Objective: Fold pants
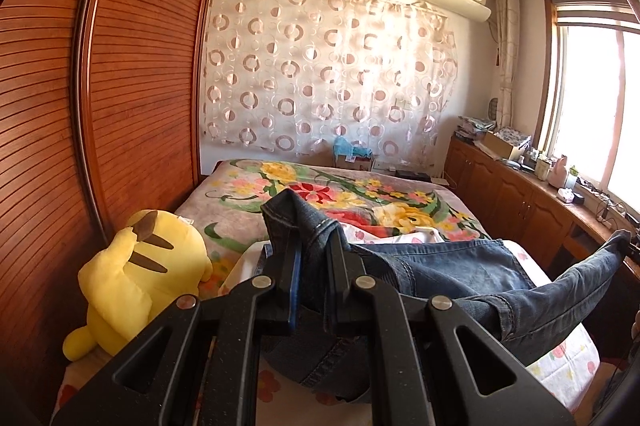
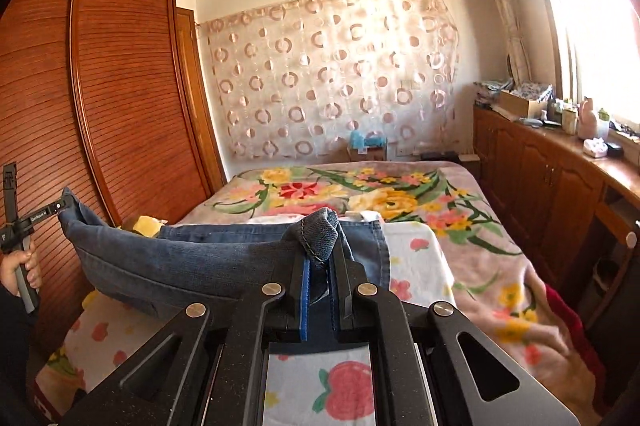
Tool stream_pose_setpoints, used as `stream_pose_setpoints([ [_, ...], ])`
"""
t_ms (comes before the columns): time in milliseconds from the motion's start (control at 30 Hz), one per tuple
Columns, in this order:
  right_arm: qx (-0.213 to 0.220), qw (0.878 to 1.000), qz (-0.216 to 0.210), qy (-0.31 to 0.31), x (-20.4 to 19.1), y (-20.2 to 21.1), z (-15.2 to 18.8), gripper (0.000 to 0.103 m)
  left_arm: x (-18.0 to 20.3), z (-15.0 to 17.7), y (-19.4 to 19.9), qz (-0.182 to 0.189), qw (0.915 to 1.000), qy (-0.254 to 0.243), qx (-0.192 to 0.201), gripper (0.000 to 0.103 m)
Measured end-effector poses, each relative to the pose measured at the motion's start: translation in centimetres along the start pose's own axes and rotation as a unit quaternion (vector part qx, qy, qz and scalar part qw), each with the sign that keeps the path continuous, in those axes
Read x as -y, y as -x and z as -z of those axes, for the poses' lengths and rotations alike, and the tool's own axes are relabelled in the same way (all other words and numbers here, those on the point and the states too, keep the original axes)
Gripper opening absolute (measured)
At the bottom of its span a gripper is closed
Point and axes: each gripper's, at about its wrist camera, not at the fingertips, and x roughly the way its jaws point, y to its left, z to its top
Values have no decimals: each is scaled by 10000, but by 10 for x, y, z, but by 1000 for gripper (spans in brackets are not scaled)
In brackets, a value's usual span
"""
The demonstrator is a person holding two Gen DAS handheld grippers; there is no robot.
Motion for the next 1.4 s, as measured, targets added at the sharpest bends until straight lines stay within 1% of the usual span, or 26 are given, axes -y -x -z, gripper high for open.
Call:
stream_pose_setpoints([
  [100, -92, 9999, 48, 118, -3, -13, 0, 7, -1, 2, -13, -44, 10000, -31, -79, 12],
  [233, -357, 9991, 119, 187, 2, -46, -2, 7, -2, 11, -40, -112, 9994, -66, -315, 12],
  [333, -521, 9983, 170, 193, 5, -66, -3, 7, -2, 13, -53, -170, 9990, -81, -405, 12],
  [467, -491, 9985, 182, 188, -2, -73, -21, 7, -6, 7, -69, -190, 9988, -32, -459, 12],
  [600, -403, 9985, 190, 307, -8, -82, -44, 7, -8, -8, -87, -229, 9989, -28, -420, 12],
  [700, -424, 9979, 264, 416, -9, -101, -48, 7, -8, -17, -106, -230, 9987, -32, -452, 12],
  [800, -532, 9968, 361, 469, -10, -127, -55, 7, -7, -21, -127, -237, 9983, -67, -525, 12],
  [1000, -697, 9944, 547, 574, -15, -169, -68, 7, -11, -23, -161, -178, 9972, -38, -721, 12],
  [1300, -1212, 9877, 760, 630, -27, -218, -71, 7, -8, -13, -200, -239, 9930, -259, -1124, 12],
  [1333, -1235, 9874, 764, 624, -27, -222, -74, 7, -8, -13, -203, -258, 9926, -273, -1156, 15],
  [1400, -1285, 9867, 782, 616, -29, -229, -78, 7, -10, -10, -205, -315, 9915, -279, -1227, 26],
])
